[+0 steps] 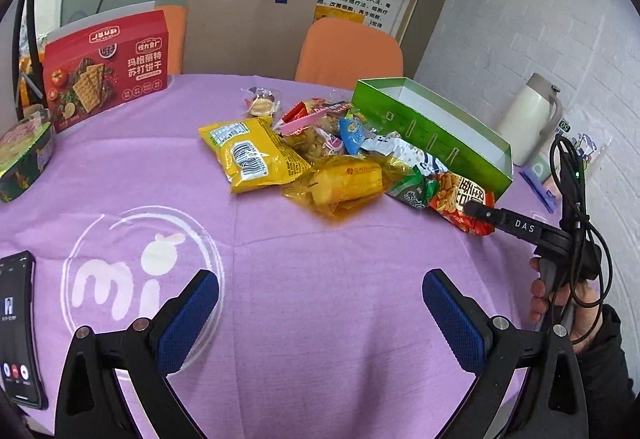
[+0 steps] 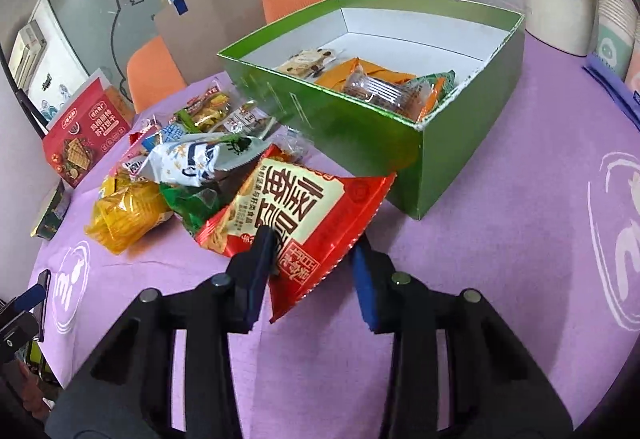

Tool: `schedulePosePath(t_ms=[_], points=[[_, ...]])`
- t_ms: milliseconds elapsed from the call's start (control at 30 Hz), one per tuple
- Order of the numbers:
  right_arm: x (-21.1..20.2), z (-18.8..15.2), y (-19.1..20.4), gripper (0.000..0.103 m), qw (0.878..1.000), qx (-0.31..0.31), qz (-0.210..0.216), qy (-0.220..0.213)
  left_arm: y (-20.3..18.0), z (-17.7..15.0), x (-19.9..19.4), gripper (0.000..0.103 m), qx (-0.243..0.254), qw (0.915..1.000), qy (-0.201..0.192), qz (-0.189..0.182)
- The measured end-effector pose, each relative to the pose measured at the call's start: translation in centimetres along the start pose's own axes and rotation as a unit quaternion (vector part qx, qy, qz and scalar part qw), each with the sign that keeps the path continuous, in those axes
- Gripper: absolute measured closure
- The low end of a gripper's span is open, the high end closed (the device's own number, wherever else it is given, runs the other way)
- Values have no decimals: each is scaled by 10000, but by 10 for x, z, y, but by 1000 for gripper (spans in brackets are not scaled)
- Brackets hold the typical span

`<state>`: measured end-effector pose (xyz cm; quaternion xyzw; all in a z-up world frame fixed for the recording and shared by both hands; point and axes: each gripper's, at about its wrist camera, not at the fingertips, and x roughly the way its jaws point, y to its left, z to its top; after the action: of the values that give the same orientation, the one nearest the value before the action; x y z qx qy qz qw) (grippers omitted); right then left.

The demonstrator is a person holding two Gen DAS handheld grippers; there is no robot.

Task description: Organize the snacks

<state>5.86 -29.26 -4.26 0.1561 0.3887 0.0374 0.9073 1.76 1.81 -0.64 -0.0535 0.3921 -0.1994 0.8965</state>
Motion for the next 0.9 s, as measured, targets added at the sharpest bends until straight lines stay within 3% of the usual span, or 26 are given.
schedulePosePath(t_ms=[133,300,500,833,900], points=[[-15,-13,8,66,9992,-351,156,111,-7,-1,-2,0,247,9995,-178,-29],[-37,-44,21,65,9933,-858,686,366,-23,-6,-5,0,550,9972,-276,-425],[-55,-58,23,52,9929,-1085,451,174,-34,-11,11,0,502,9963,142,-685],[-71,-56,17,52,9945,-916,509,69,-58,3,40,3,300,9871,453,-1509],[-81,-61,17,52,9940,-963,505,64,-67,6,51,9,349,9838,590,-1654]])
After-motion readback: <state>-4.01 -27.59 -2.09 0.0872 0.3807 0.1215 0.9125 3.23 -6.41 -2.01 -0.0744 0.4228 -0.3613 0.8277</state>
